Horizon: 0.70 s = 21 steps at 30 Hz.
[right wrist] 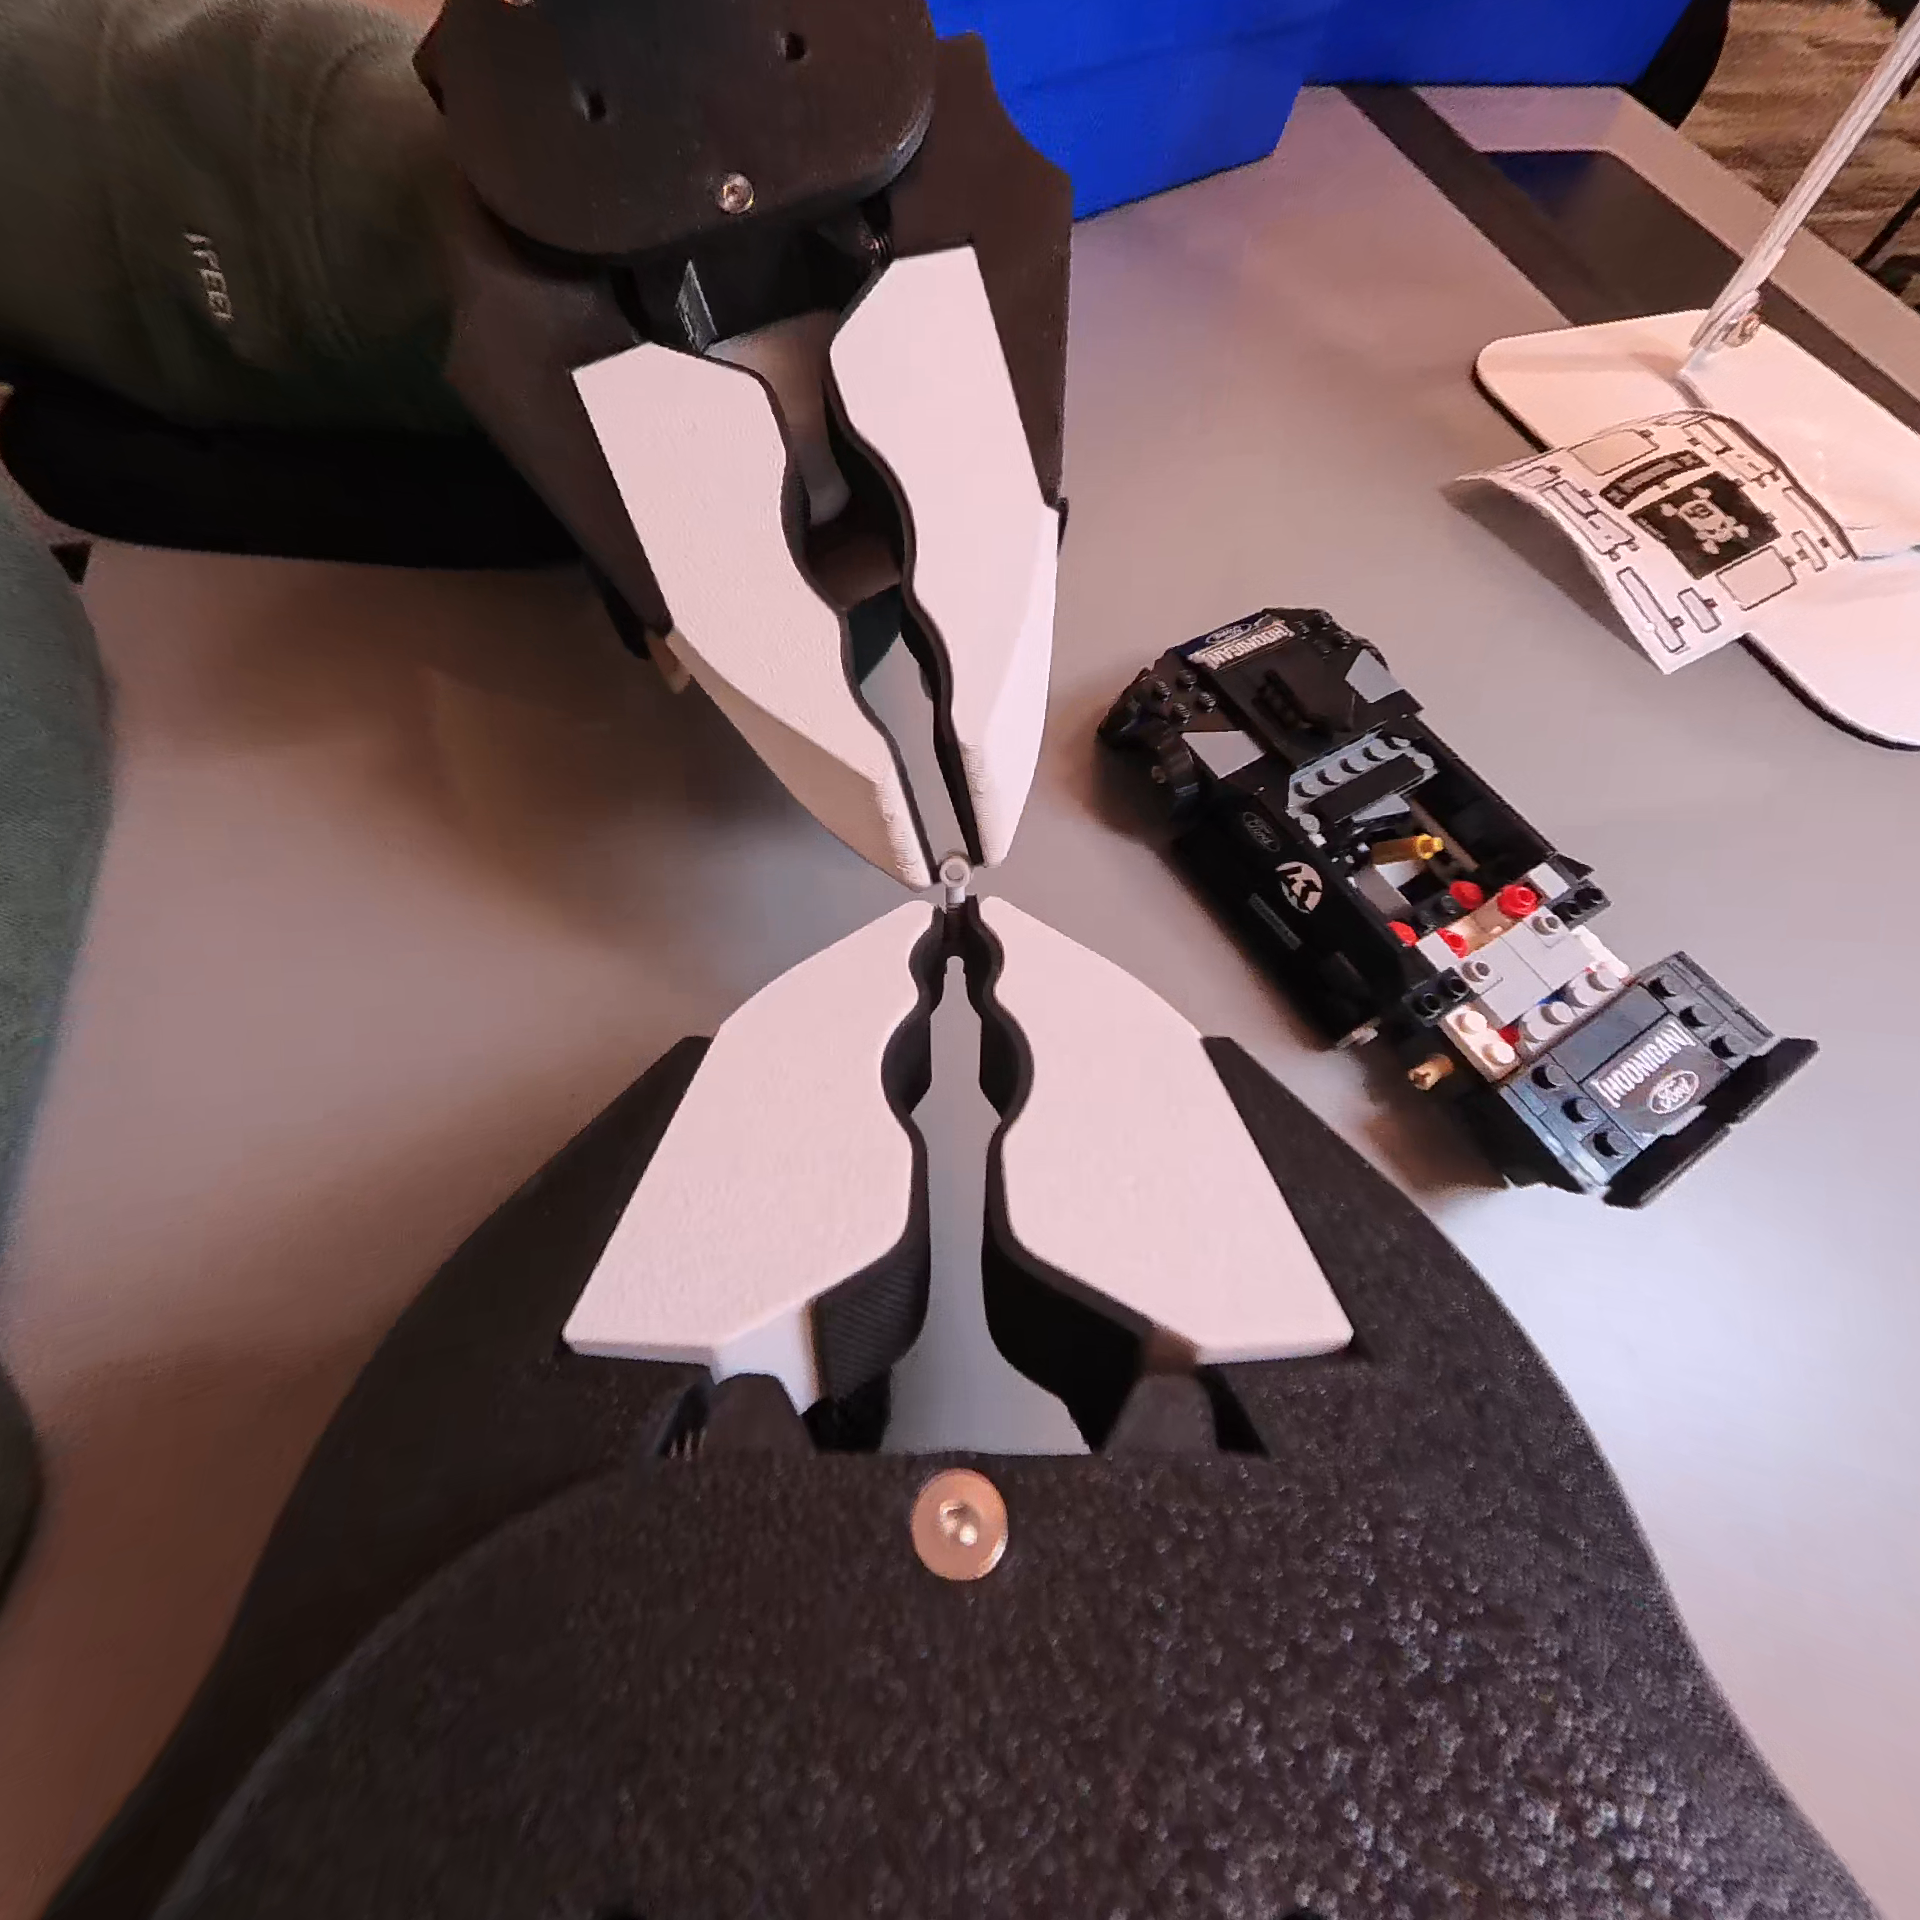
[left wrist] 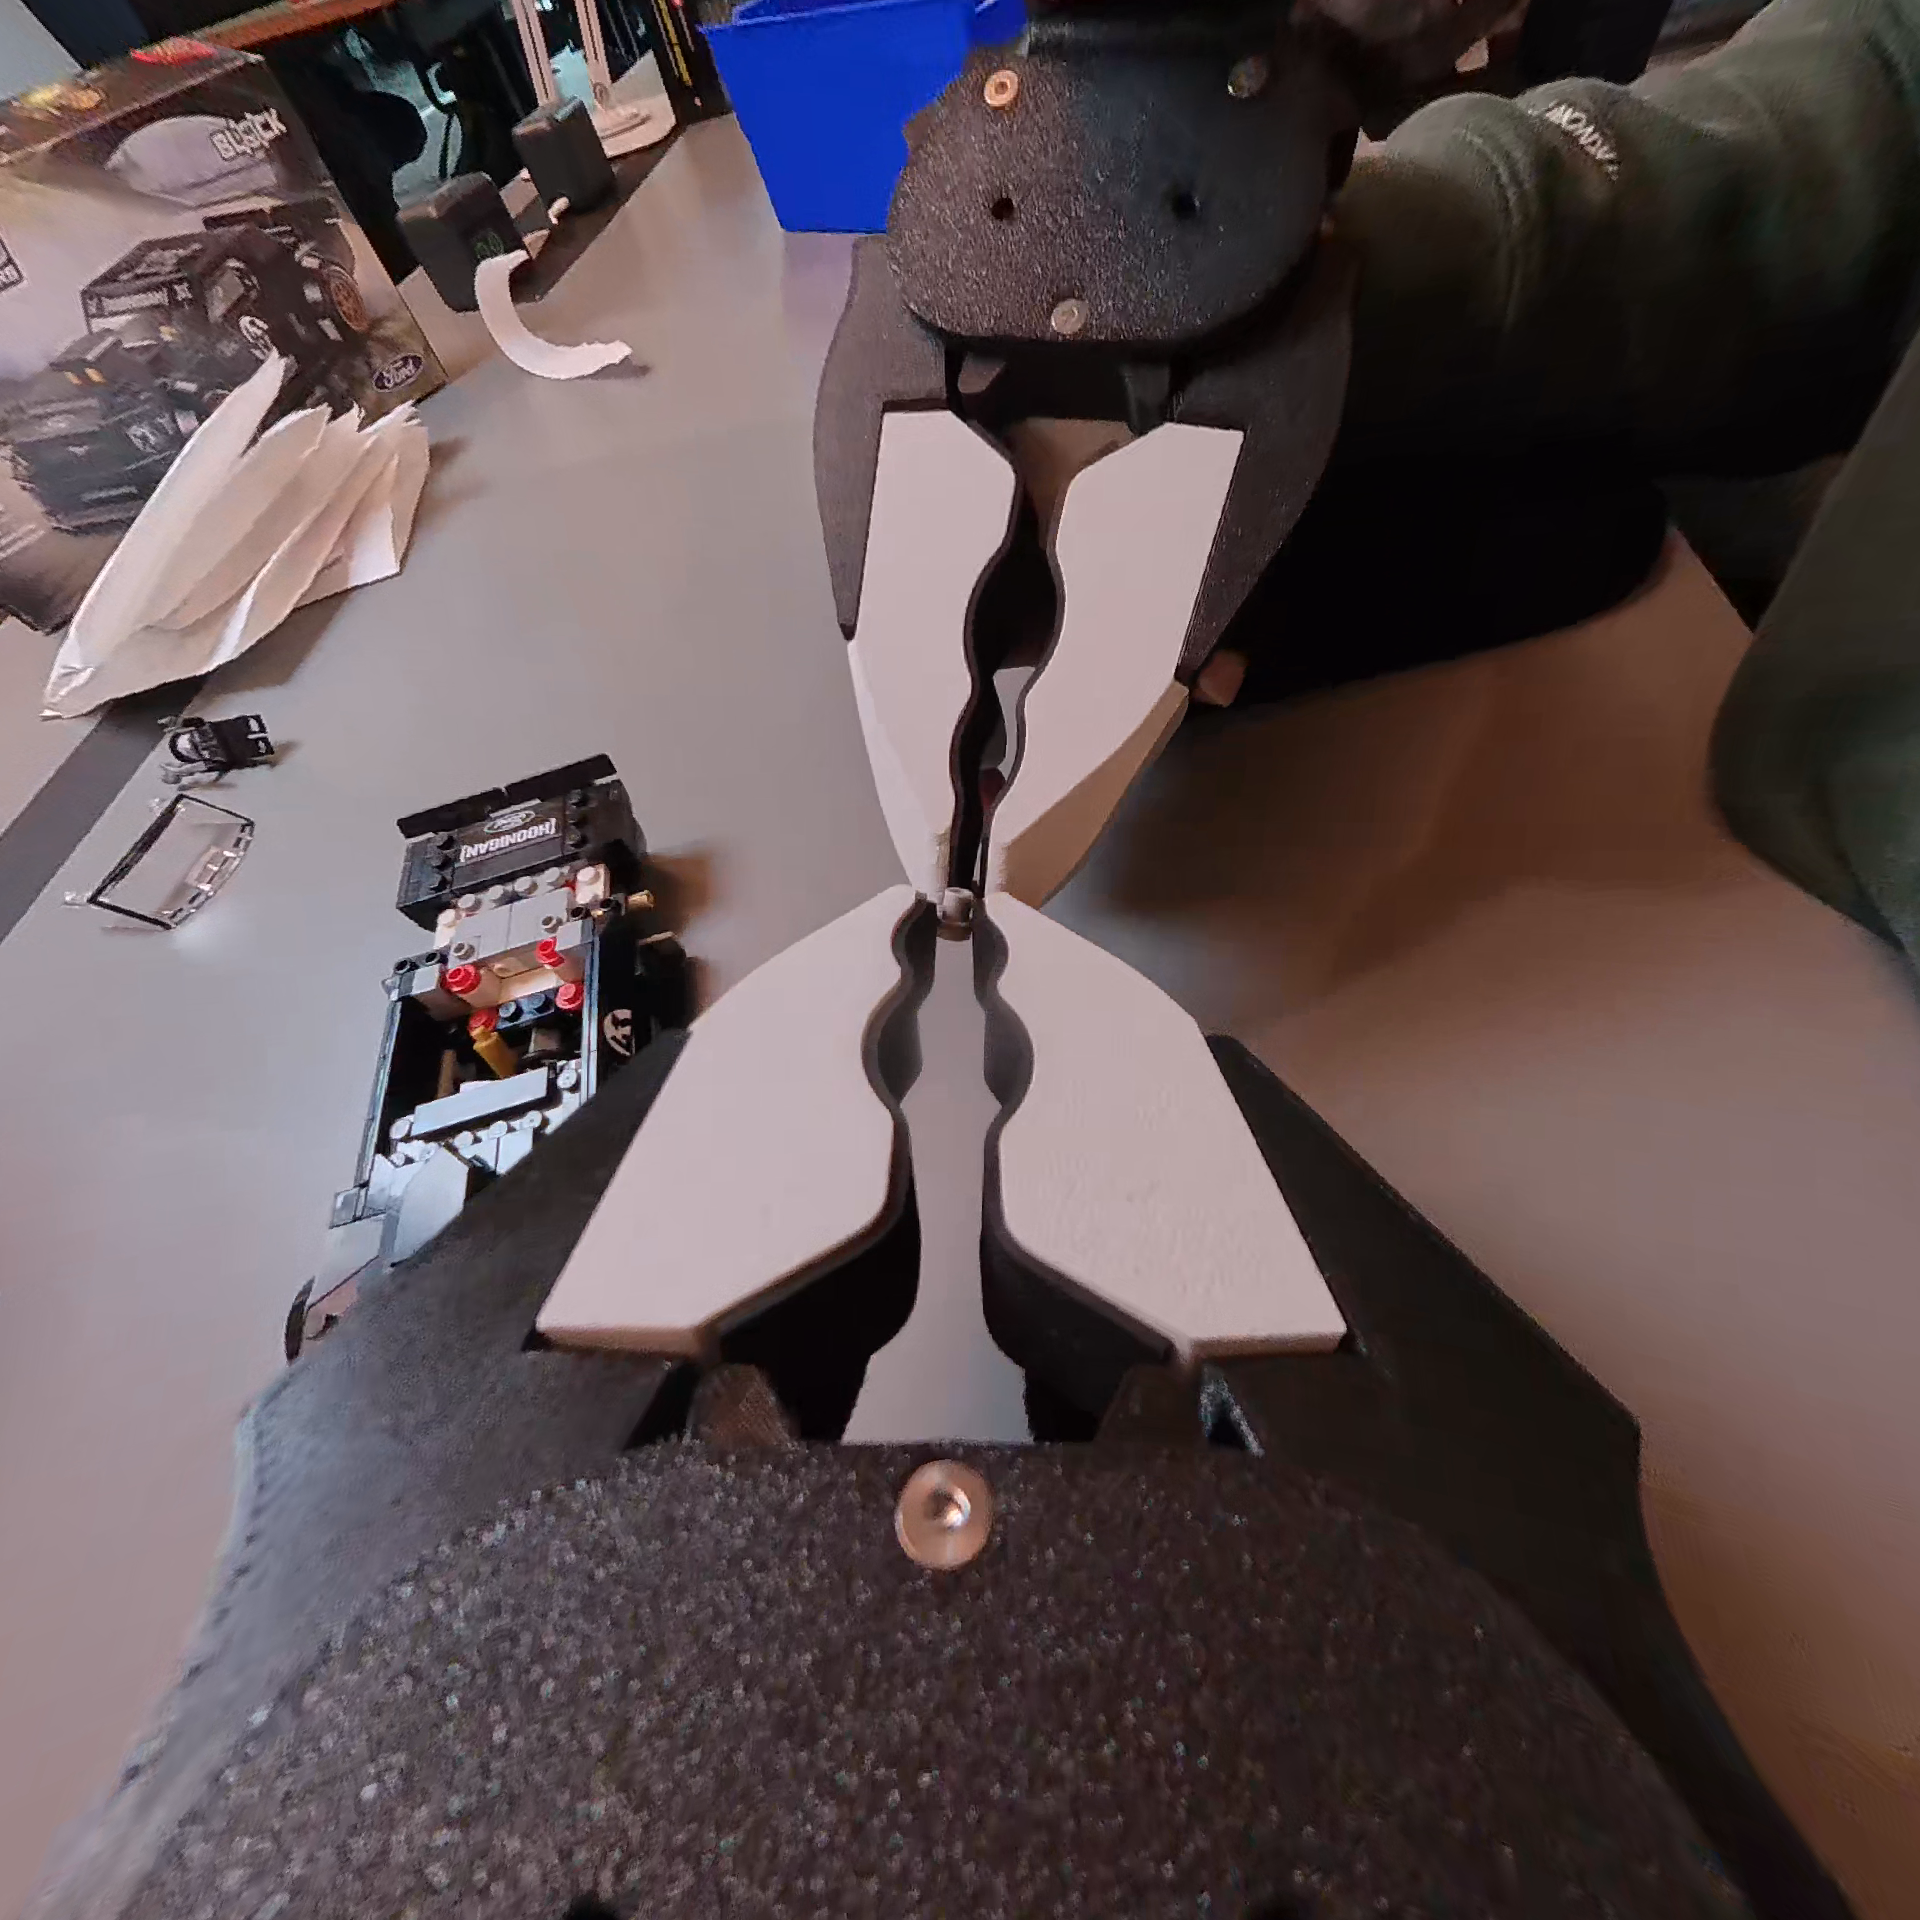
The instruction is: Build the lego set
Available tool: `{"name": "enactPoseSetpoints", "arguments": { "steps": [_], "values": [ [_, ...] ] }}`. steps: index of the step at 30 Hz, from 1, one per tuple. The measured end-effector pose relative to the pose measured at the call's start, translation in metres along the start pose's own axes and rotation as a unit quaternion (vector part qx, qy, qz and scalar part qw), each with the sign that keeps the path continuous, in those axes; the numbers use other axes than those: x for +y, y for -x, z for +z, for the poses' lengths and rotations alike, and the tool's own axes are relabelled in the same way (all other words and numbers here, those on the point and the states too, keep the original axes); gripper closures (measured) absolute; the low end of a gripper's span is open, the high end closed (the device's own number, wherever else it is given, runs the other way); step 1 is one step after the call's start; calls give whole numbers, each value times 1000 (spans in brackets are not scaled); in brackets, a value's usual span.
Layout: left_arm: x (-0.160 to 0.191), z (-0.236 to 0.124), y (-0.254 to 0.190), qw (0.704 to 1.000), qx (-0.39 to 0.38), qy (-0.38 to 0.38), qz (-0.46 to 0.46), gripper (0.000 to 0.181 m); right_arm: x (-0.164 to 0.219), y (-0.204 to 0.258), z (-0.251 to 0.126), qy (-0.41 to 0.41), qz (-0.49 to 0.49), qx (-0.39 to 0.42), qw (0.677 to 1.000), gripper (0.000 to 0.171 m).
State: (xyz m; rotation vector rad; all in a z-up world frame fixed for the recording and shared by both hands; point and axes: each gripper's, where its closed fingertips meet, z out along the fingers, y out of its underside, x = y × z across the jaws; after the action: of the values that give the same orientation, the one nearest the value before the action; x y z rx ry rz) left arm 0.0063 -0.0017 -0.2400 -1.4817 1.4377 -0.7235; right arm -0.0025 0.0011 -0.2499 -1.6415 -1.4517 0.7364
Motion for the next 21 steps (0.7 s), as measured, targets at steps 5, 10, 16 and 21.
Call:
{"name": "enactPoseSetpoints", "arguments": {
  "steps": [5, 10, 16, 21],
  "values": [
    [-14, -11, 21, 988, -2, -64, -138, 174, -18, -17, -15, -70, 24, 32, 997, 151],
    [-20, -25, 45, 917, 46, -146, -368, 175, -27, -25, -25, -106, 16, 60, 992, 151],
    [-20, -22, 43, 842, 107, -174, -499, 175, -33, -28, -22, -112, -45, 110, 987, 153],
    [-22, -18, 37, 795, 149, -186, -558, 175, -34, -28, -18, -106, -72, 129, 983, 156]
  ]
}}
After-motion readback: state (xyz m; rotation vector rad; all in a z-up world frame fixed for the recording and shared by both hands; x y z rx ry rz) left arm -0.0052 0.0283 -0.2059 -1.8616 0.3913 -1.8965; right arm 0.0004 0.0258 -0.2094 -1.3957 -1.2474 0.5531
